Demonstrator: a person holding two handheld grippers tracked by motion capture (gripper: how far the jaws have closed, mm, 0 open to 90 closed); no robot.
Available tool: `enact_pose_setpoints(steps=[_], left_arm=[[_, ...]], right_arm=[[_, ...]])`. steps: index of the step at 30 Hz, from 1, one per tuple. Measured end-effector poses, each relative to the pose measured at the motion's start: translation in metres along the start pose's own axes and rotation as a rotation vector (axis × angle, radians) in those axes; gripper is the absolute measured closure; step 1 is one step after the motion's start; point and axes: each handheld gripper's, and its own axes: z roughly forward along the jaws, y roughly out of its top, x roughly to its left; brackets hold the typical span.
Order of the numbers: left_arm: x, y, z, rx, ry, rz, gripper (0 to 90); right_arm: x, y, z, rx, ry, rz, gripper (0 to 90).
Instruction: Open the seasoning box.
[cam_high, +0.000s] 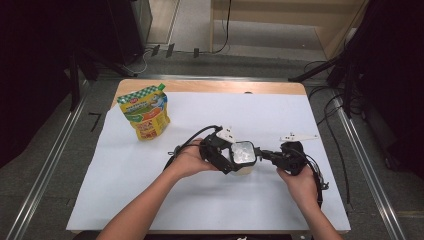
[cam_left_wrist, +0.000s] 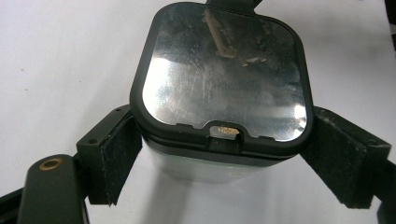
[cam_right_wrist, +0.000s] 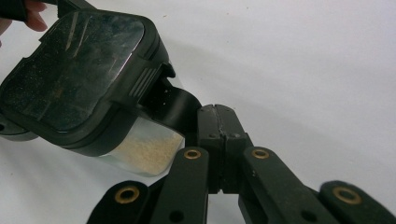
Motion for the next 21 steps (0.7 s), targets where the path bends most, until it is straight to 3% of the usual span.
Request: enact_pose_setpoints(steps=[4, 21], left_arm=[[0.000, 0.003, -0.003, -0.012, -0.006, -0.017, 16.3], [-0.004, 0.014, -0.010, 0.015, 0.021, 0.020, 16.8]], right_arm=[[0.000, 0.000, 0.000, 0.001, 0.000, 0.001, 90.0], [0.001, 0.000, 0.000, 0.003, 0.003, 0.009, 90.0]])
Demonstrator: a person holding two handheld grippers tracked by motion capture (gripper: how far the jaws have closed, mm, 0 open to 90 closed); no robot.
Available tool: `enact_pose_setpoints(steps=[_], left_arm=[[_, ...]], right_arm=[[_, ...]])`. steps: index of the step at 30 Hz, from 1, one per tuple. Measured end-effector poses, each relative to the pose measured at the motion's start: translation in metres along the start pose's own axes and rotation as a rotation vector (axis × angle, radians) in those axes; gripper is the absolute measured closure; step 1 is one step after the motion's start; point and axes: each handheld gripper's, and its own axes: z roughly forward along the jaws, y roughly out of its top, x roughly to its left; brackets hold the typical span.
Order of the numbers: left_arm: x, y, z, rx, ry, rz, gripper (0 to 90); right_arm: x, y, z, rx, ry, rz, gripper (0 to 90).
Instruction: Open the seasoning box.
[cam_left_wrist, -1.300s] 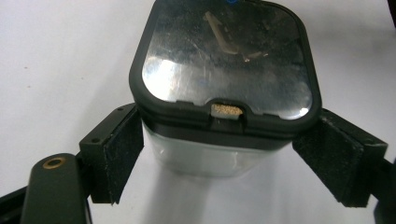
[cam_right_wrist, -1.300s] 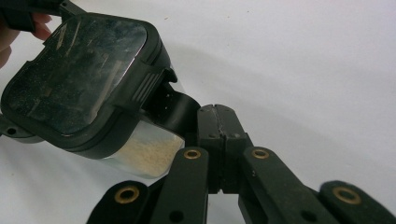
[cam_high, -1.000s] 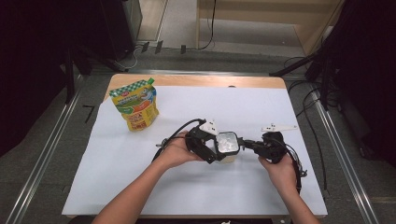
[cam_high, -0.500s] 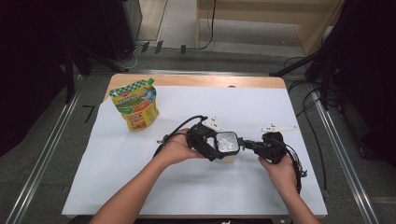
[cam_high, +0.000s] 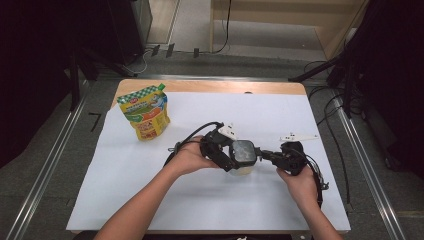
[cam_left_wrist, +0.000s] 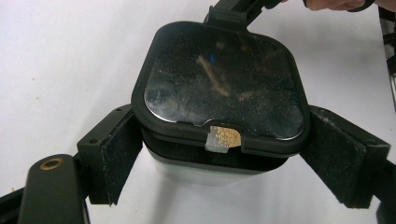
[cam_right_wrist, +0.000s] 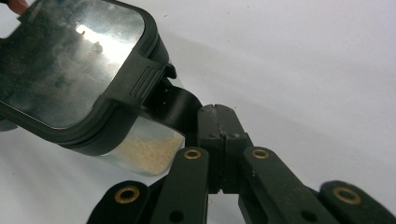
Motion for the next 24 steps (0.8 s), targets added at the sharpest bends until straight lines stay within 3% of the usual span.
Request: enact_pose_setpoints(steps=[8, 14, 15, 16, 21, 24], left_arm=[[-0.003, 0.005, -0.003, 0.014, 0.018, 0.010, 16.7], [-0.005, 0.009, -0.007, -0.003, 0.020, 0.019, 17.6], [-0.005, 0.009, -0.009, -0.016, -0.018, 0.010, 25.7], [-0.005, 0.010, -0.010, -0.033, -0.024, 0.004, 32.3], [-0.009, 0.016, -0.012, -0.014, -0.018, 0.024, 33.4], [-0.012, 0.020, -0.013, -0.030, -0.035, 0.026, 40.0]], right_arm=[[0.000, 0.000, 0.000, -0.001, 0.002, -0.002, 90.0], [0.000, 0.000, 0.000, -0.003, 0.002, -0.006, 90.0], [0.000, 0.000, 0.000, -0.003, 0.002, -0.005, 90.0], [0.000, 0.000, 0.000, -0.003, 0.001, -0.005, 90.0], [0.001, 0.001, -0.001, -0.004, 0.003, -0.007, 90.0], [0.000, 0.001, -0.001, -0.004, 0.009, -0.006, 90.0]])
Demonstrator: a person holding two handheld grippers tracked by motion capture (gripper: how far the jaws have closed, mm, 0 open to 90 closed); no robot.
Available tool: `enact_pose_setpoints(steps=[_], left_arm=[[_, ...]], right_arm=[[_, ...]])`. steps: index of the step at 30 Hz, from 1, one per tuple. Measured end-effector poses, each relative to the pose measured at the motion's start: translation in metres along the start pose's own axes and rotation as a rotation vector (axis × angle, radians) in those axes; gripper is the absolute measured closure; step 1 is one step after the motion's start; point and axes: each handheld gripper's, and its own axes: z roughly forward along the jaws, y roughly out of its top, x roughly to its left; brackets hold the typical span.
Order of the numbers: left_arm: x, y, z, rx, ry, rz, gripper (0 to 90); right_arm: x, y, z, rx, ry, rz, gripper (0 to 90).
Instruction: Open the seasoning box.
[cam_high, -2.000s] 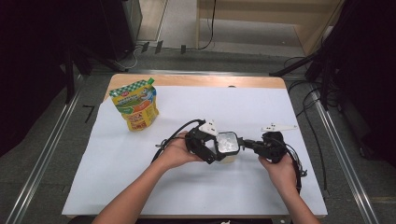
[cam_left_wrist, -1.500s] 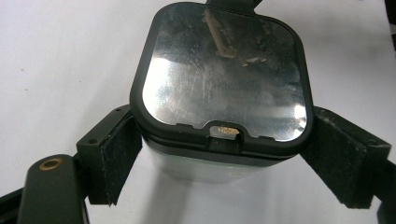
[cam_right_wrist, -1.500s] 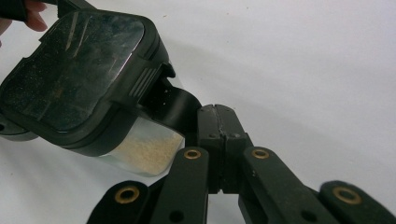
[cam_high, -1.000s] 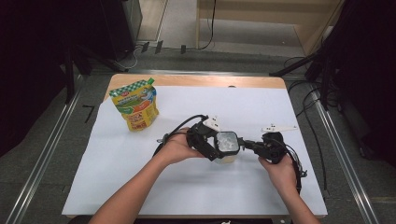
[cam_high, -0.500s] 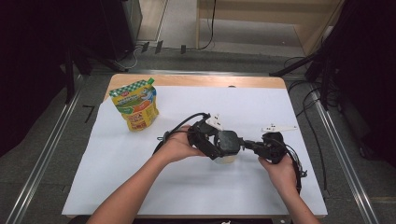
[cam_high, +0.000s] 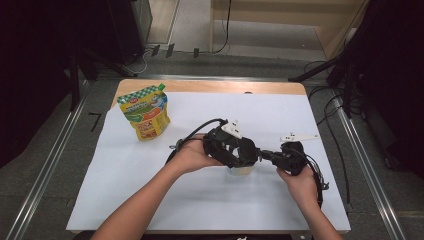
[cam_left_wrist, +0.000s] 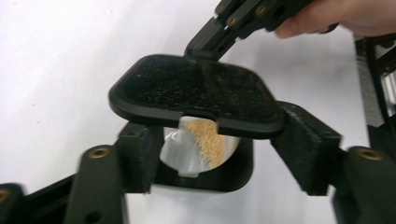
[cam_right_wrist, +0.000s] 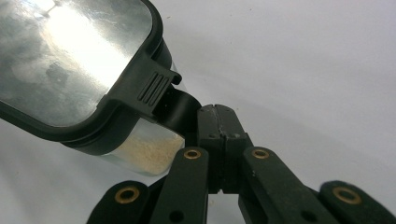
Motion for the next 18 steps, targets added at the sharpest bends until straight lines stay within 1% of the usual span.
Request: enact_pose_setpoints(steps=[3, 5, 9, 13, 17, 18], left_arm=[[-0.002, 0.005, -0.002, -0.001, -0.012, 0.011, 46.3], [-0.003, 0.009, -0.003, -0.011, -0.022, 0.010, 50.5], [-0.005, 0.016, -0.002, -0.010, -0.045, 0.012, 58.1], [-0.006, 0.024, 0.000, -0.004, -0.058, 0.013, 62.3], [-0.009, 0.031, 0.003, 0.000, -0.054, 0.022, 65.9], [-0.009, 0.033, 0.003, 0.006, -0.055, 0.030, 66.2]], right_arm=[[0.000, 0.000, 0.000, -0.003, 0.004, 0.000, 90.0], [-0.001, 0.000, 0.000, -0.003, 0.005, -0.001, 90.0], [-0.001, 0.000, 0.000, -0.001, 0.008, 0.002, 90.0], [-0.001, 0.000, 0.000, 0.000, 0.009, 0.007, 90.0], [-0.001, -0.001, 0.000, 0.000, 0.012, 0.006, 90.0], [-0.001, -0.001, 0.000, -0.002, 0.015, 0.008, 90.0]])
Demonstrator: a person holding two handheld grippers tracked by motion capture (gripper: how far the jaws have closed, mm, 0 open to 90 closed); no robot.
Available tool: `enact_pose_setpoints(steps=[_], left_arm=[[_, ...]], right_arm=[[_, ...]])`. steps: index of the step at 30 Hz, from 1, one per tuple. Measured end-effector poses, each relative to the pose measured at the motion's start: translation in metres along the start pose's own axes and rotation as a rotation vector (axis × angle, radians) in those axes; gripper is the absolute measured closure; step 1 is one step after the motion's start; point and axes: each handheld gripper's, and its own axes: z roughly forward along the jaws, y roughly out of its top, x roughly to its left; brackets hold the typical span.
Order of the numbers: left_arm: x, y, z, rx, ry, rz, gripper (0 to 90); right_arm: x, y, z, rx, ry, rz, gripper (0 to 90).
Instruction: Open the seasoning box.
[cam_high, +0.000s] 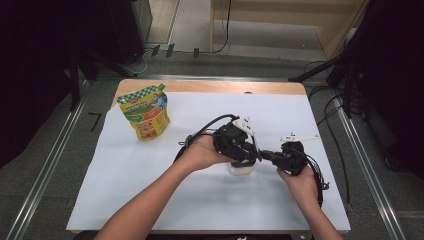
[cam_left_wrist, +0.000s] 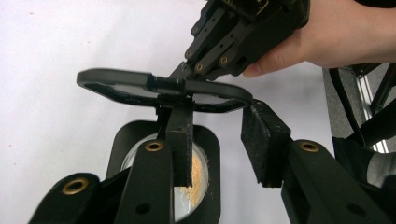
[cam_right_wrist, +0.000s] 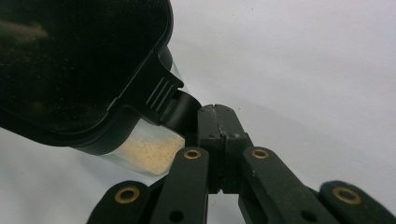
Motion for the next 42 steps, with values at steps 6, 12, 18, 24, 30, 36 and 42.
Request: enact_pose_setpoints(steps=[6, 12, 18, 24, 30, 36, 42], left_arm=[[0.002, 0.007, 0.009, -0.016, -0.025, -0.012, 68.4], [0.002, 0.012, 0.018, -0.014, -0.032, -0.017, 68.7], [0.004, 0.012, 0.020, -0.009, -0.049, -0.044, 67.9], [0.005, 0.003, 0.008, -0.020, -0.048, -0.064, 63.7], [0.009, -0.011, -0.009, -0.032, -0.054, -0.099, 63.2], [0.013, -0.029, -0.025, -0.056, -0.065, -0.132, 67.9], [0.018, -0.052, -0.040, -0.044, -0.077, -0.210, 55.3]], right_arm=[[0.000, 0.000, 0.000, -0.001, 0.003, 0.010, 90.0], [0.000, -0.001, 0.000, 0.000, -0.001, 0.017, 90.0], [-0.002, -0.001, 0.000, -0.002, 0.010, 0.008, 90.0], [-0.002, -0.001, -0.008, -0.016, 0.006, 0.001, 90.0], [0.002, -0.007, -0.027, -0.022, 0.008, 0.013, 89.5], [0.017, -0.014, -0.039, -0.009, 0.025, 0.011, 85.1], [0.040, -0.023, -0.045, 0.005, 0.046, -0.022, 78.0]])
